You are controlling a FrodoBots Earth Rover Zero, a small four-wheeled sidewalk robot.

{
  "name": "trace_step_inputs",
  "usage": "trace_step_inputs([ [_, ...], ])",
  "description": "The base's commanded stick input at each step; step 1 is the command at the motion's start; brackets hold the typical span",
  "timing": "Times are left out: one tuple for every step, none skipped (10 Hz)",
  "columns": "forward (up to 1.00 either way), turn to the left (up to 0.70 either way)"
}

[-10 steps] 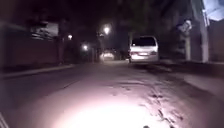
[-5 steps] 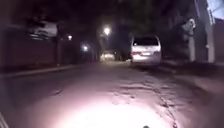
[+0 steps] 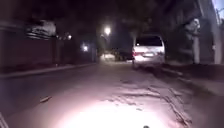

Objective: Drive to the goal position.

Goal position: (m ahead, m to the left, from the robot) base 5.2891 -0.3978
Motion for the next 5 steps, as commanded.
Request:
trace_step_inputs([
  [0.7, 0.0],
  [0.7, 0.0],
  [0.7, 0.0],
  [0.7, 0.0],
  [0.7, 0.0],
])
